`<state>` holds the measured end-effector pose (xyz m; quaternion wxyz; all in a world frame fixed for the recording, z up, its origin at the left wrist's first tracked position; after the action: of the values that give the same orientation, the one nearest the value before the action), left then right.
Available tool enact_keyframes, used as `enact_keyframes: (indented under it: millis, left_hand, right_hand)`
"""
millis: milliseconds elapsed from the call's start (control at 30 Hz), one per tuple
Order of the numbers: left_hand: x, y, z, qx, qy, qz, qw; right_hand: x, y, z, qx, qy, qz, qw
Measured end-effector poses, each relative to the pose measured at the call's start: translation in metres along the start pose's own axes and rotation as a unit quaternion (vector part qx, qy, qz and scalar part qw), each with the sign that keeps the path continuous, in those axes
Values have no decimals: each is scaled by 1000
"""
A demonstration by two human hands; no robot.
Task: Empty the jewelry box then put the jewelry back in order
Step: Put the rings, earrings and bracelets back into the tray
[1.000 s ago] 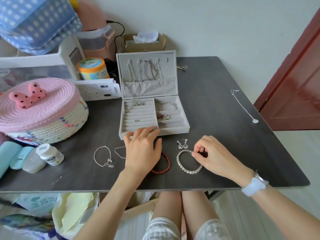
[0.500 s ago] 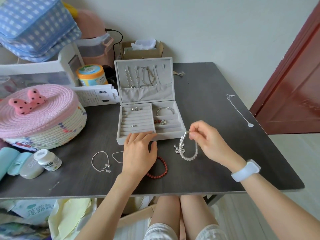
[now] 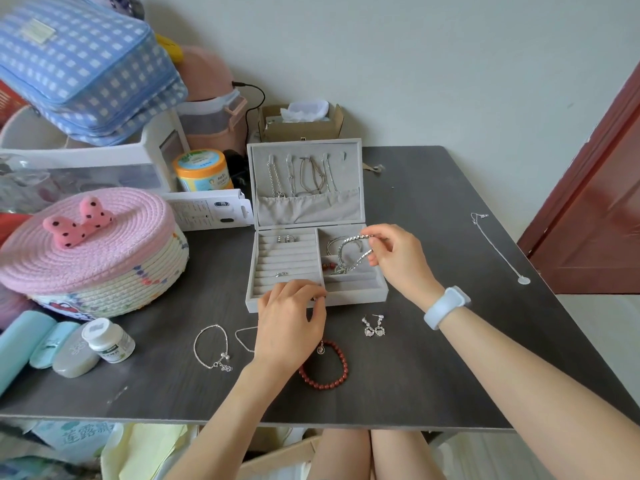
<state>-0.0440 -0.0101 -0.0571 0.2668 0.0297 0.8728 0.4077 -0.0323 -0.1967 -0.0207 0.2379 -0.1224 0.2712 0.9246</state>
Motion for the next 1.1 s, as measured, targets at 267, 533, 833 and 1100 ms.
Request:
enact_keyframes:
  millis: [267, 533, 833, 1100]
  left_hand:
    - [-28, -5, 4, 57, 3, 35, 998]
    - [-59, -14, 2, -2, -57, 156, 986]
    - [-53, -22, 8, -84, -133, 149, 976]
    - [-49, -25, 7, -92, -150, 109, 978]
  right_hand:
    - [-7, -3, -15, 78, -16, 39, 996]
    - [-13, -5, -20, 158, 48, 113, 980]
    - [-9, -7, -20, 243, 70, 110, 961]
    - [-13, -7, -19, 322, 96, 151, 930]
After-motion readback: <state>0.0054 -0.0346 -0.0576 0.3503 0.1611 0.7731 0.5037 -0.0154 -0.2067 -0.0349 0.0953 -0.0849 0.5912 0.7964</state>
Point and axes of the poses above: each hand's wrist, its own x-axis away from the middle knuckle, its own y-axis out of the back of the hand, z = x × y, the point moved 1 cm from there along -x, towards the middle knuckle, and after that the axes turned 5 degrees about -z, right-handed, at the moved point
